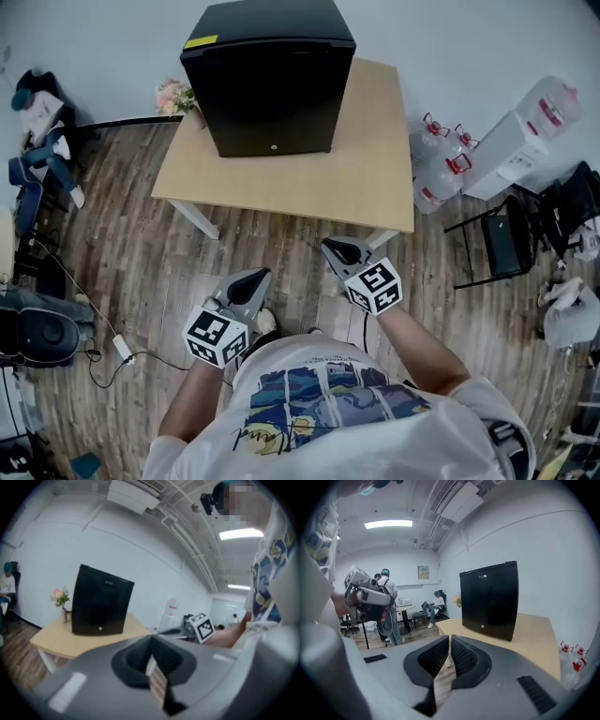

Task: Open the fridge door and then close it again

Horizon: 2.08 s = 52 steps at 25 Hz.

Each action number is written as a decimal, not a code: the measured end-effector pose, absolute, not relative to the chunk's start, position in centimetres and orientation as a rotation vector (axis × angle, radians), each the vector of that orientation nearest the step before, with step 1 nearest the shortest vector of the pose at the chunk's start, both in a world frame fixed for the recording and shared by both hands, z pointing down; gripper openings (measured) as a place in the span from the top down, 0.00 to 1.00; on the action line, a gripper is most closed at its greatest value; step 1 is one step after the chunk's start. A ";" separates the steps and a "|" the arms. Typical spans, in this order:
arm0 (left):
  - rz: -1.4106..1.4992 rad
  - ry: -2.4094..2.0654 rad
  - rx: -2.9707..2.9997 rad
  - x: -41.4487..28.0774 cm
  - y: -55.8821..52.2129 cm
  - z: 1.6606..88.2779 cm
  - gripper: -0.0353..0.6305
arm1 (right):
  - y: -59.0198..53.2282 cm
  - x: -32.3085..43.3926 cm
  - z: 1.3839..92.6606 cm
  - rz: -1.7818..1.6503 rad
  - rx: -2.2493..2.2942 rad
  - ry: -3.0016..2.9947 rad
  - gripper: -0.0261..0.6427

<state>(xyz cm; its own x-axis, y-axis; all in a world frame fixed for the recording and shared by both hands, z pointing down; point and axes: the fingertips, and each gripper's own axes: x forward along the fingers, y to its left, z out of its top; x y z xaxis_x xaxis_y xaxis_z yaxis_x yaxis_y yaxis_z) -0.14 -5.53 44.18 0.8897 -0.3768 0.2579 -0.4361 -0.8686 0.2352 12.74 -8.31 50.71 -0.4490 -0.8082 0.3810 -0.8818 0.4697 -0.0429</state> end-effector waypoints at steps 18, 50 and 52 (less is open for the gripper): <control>0.356 -0.704 2.720 3.5 3.9 46.3 0.94 | 3.8 14.6 49.2 0.326 1.308 -2.560 0.93; 0.439 -0.593 2.757 4.8 9.6 47.1 0.94 | 8.8 13.1 49.9 0.320 1.238 -2.563 0.94; 0.419 -0.577 2.779 4.5 9.5 46.5 0.94 | 9.1 13.0 49.8 0.310 1.258 -2.544 0.94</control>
